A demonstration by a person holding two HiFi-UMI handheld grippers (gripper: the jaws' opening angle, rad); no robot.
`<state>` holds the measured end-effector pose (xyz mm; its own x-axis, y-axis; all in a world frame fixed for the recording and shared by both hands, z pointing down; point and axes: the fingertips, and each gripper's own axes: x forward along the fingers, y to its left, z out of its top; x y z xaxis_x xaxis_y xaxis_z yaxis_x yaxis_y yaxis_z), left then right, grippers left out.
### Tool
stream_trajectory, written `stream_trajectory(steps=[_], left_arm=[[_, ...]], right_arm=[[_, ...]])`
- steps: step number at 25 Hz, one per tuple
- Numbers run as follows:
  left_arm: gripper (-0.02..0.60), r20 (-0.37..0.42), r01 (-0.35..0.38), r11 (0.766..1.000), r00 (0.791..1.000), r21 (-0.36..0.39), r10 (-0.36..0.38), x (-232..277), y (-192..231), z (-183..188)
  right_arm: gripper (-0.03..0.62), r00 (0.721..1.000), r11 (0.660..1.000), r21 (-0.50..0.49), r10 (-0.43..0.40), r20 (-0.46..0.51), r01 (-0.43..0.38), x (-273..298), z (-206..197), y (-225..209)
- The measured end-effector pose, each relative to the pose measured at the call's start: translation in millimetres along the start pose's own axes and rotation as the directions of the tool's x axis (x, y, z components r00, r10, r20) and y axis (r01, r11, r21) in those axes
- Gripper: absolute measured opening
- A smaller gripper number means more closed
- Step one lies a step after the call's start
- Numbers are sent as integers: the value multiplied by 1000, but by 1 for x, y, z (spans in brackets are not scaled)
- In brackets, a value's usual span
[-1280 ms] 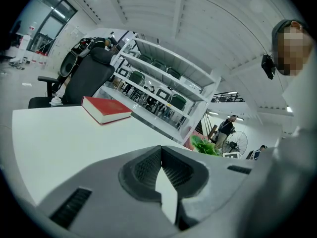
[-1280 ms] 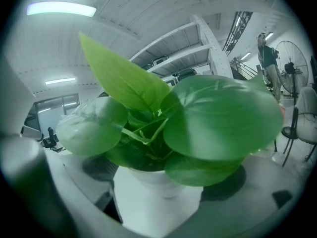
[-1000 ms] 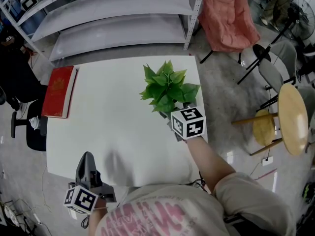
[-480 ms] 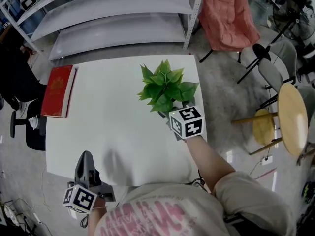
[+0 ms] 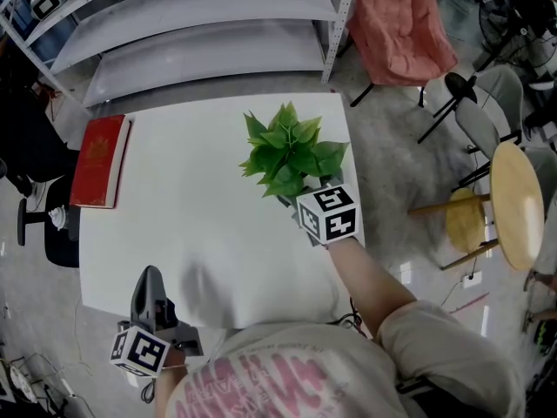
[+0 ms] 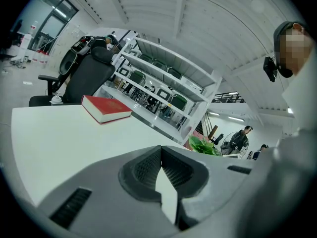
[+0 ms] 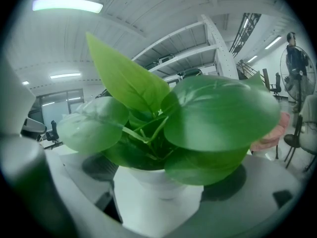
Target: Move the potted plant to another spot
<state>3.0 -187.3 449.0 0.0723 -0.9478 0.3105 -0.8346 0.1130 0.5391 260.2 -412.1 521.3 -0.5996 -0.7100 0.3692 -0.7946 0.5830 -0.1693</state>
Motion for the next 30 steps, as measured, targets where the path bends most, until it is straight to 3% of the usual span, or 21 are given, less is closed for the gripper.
stream_trajectory(steps=[30], left_arm=[[3, -37, -29, 999, 999, -12, 29, 3, 5, -18]], right_arm=[[509, 999, 999, 9, 39, -27, -39, -1, 0, 2]])
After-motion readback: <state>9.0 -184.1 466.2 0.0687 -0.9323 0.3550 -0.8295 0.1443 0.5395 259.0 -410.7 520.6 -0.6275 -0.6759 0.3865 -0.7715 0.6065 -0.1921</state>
